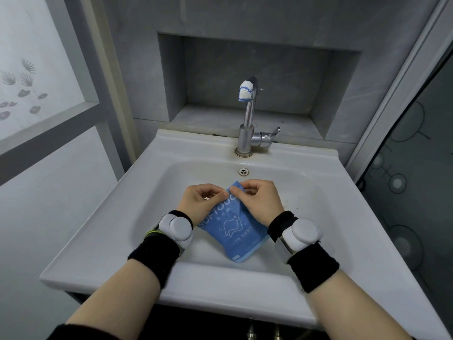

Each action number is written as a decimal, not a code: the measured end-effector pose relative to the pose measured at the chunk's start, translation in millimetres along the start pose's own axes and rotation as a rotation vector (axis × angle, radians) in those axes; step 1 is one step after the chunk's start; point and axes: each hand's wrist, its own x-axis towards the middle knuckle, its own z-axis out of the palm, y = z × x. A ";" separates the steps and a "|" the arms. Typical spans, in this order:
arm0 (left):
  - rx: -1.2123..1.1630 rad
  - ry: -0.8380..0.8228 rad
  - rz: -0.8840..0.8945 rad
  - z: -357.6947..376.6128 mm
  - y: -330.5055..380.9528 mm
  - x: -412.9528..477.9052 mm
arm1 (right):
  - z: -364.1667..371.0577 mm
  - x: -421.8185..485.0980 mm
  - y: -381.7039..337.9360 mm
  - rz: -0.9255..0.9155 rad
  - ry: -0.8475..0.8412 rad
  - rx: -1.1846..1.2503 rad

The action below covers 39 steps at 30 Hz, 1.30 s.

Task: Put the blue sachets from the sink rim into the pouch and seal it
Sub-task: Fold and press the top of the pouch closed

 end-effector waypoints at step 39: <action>0.069 0.013 0.017 -1.0 -1.1 -0.1 | 1.2 -5.3 -2.8 -0.072 -0.001 -0.016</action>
